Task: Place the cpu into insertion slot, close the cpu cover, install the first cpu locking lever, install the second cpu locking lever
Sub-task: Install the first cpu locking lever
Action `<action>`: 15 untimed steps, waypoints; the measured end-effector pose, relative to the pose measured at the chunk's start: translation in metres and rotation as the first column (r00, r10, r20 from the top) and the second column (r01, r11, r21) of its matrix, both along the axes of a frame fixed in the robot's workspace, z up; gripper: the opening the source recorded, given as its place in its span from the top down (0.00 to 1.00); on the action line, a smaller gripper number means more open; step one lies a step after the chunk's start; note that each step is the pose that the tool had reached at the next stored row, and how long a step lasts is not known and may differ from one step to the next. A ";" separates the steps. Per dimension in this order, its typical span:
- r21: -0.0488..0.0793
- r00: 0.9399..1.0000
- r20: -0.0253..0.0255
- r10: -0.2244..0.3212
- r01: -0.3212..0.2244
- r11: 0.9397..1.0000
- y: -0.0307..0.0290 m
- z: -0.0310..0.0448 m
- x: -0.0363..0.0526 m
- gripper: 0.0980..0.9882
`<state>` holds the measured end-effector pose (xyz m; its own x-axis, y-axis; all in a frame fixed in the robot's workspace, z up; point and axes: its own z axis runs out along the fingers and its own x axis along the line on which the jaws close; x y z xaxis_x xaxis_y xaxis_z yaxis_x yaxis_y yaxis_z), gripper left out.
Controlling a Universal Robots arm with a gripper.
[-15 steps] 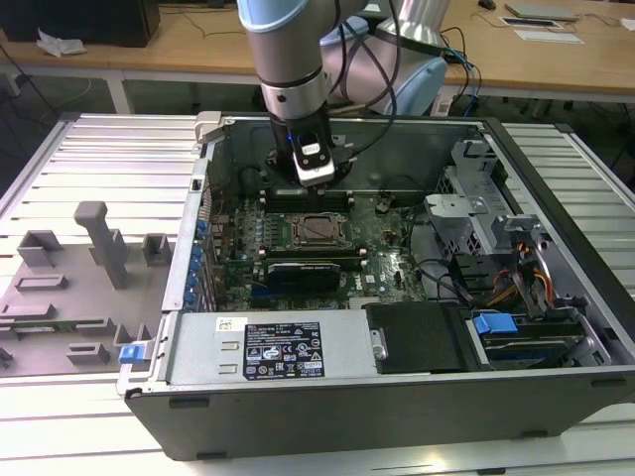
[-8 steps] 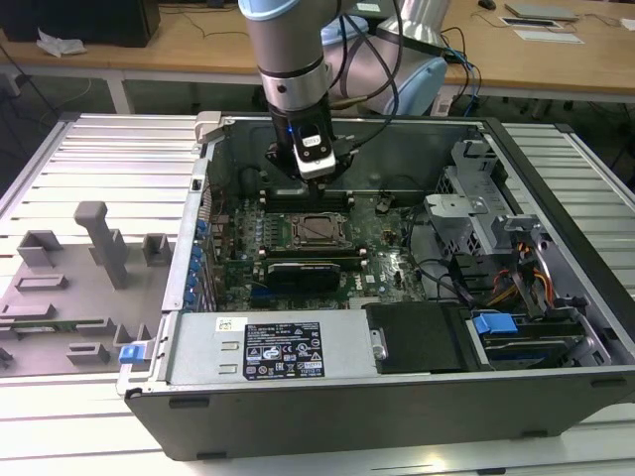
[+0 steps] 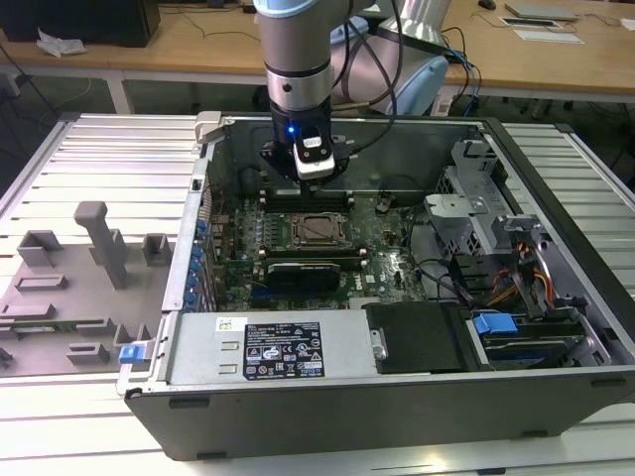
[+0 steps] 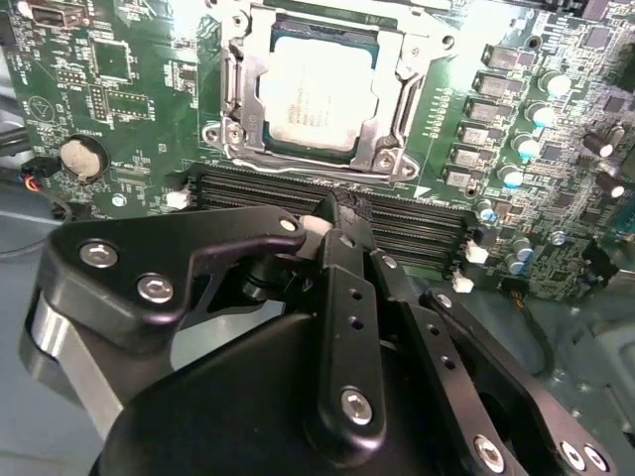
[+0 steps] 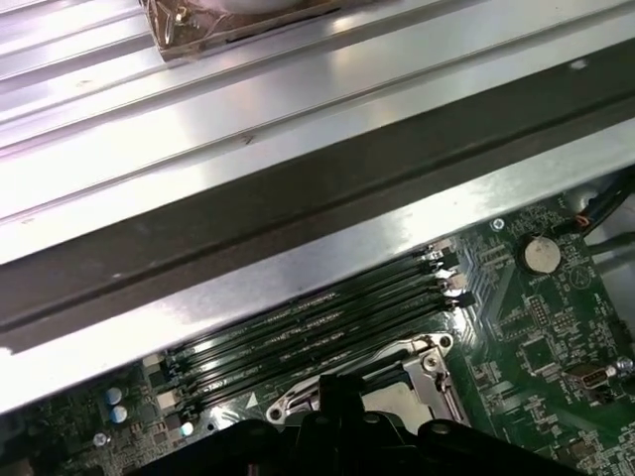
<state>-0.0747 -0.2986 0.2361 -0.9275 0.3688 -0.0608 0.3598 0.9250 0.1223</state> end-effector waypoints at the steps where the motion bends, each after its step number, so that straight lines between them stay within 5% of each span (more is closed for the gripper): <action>1: 0.000 1.000 -0.003 0.000 0.000 1.000 0.0000 0.0000 0.0000 0.99; 5: 0.000 0.999 -0.005 0.036 -0.036 0.999 0.0001 0.0000 0.0038 0.99; 12: 0.000 0.995 -0.010 0.103 -0.103 0.995 0.0000 -0.0001 0.0230 0.99; 15: -0.014 0.994 -0.018 0.110 -0.110 0.994 -0.0007 -0.0001 0.0239 0.99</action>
<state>-0.0508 -0.2993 0.2360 -0.9634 0.2633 -0.0498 0.2573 0.9609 0.1028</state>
